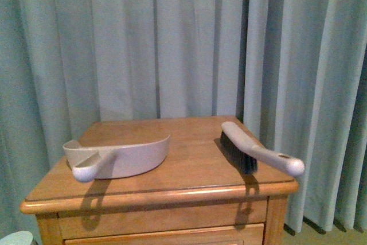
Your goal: Clean up trash
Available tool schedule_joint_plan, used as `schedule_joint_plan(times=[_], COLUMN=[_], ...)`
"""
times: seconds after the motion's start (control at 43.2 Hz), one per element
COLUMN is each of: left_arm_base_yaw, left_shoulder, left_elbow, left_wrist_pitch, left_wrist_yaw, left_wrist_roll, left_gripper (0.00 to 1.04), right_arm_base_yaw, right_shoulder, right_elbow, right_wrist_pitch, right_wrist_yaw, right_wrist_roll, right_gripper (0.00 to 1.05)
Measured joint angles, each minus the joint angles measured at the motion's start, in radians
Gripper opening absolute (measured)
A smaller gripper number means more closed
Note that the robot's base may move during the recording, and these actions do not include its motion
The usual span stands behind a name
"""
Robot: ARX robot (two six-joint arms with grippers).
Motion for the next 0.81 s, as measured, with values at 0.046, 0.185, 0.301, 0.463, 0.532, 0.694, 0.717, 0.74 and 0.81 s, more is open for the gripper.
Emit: schedule_joint_plan(times=[0.046, 0.185, 0.301, 0.463, 0.532, 0.694, 0.717, 0.74, 0.81], left_arm_base_yaw=[0.0, -0.036, -0.079, -0.215, -0.264, -0.323, -0.329, -0.332, -0.343], left_shoulder=[0.0, 0.062, 0.385, 0.833, 0.999, 1.287, 1.336, 1.368, 1.5], left_elbow=[0.0, 0.04, 0.173, 0.525, 0.661, 0.914, 0.957, 0.986, 1.108], left_wrist_pitch=[0.0, -0.098, -0.027, 0.03, 0.019, -0.055, -0.069, -0.081, -0.172], left_wrist_yaw=[0.0, -0.114, -0.165, -0.219, -0.257, -0.306, -0.32, -0.33, -0.349], left_wrist_roll=[0.0, -0.065, -0.106, 0.074, 0.142, 0.196, 0.2, 0.205, 0.191], left_gripper=[0.97, 0.97, 0.97, 0.97, 0.97, 0.97, 0.97, 0.97, 0.97], right_arm_base_yaw=[0.0, 0.0, 0.0, 0.0, 0.0, 0.0, 0.0, 0.0, 0.0], right_shoulder=[0.0, 0.0, 0.0, 0.0, 0.0, 0.0, 0.0, 0.0, 0.0], right_elbow=[0.0, 0.0, 0.0, 0.0, 0.0, 0.0, 0.0, 0.0, 0.0], right_wrist_pitch=[0.0, 0.0, 0.0, 0.0, 0.0, 0.0, 0.0, 0.0, 0.0], right_wrist_yaw=[0.0, 0.0, 0.0, 0.0, 0.0, 0.0, 0.0, 0.0, 0.0], right_wrist_roll=[0.0, 0.0, 0.0, 0.0, 0.0, 0.0, 0.0, 0.0, 0.0], right_gripper=[0.97, 0.97, 0.97, 0.97, 0.97, 0.97, 0.97, 0.97, 0.97])
